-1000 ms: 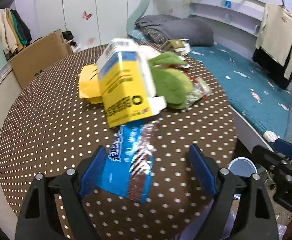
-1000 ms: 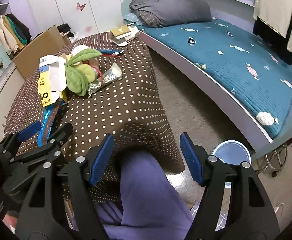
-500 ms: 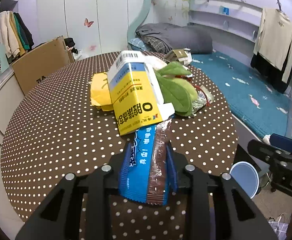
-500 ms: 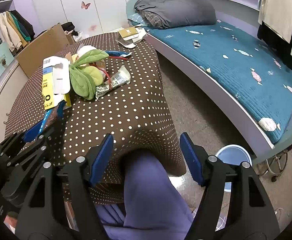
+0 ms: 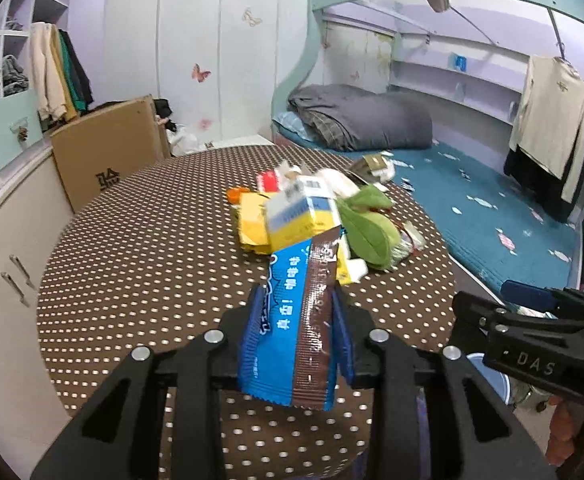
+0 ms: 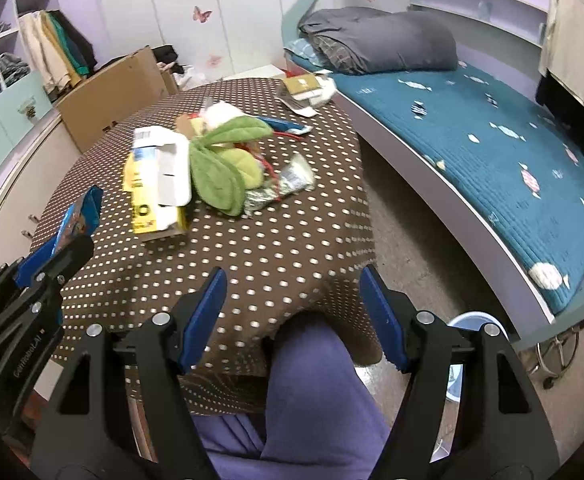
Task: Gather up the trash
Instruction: 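Lift the blue-brown wrapper with the left gripper while the right gripper grasps the yellow medicine box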
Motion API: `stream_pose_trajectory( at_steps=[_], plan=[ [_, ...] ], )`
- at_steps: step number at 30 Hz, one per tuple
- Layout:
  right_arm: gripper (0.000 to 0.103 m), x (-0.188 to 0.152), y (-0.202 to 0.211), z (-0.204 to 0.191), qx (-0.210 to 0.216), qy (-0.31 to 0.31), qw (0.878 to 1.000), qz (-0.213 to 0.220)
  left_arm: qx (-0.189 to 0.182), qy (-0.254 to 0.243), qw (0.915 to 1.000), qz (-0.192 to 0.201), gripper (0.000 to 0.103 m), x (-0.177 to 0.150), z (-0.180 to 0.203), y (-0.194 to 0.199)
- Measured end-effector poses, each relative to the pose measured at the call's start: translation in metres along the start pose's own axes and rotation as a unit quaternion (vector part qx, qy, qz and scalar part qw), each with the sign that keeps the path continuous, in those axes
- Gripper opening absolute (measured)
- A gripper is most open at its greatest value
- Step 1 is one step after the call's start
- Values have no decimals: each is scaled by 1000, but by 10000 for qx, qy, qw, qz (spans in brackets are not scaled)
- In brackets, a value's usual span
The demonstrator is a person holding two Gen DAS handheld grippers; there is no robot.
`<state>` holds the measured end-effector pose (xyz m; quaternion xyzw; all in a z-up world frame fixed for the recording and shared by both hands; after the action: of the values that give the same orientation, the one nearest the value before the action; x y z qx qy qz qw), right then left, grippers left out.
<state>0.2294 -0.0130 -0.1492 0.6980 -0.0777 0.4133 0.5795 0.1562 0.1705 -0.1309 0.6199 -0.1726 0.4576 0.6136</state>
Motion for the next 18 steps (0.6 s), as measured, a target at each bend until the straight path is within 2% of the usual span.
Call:
stream_pose_trajectory(
  at_steps=[9, 18],
  plan=[
    [70, 33, -13, -53, 378, 558, 9977, 109, 301, 328, 9990, 92, 32, 16, -38, -3],
    [72, 58, -50, -95, 664, 900, 9937, -52, 646, 632, 9959, 10, 32, 27, -85, -24]
  ],
)
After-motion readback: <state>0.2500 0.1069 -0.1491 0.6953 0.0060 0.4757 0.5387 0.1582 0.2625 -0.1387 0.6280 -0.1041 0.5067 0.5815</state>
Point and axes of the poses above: each gripper's, at about its wrist camera, not at the fingertips, and y roughly against the way its jaws point, z to its right, x to its top, the point moved 10 cm from there along -y, roughly the way its jaws point, and after that the axes turned 13 degrees about y, right-handed, at the moved point
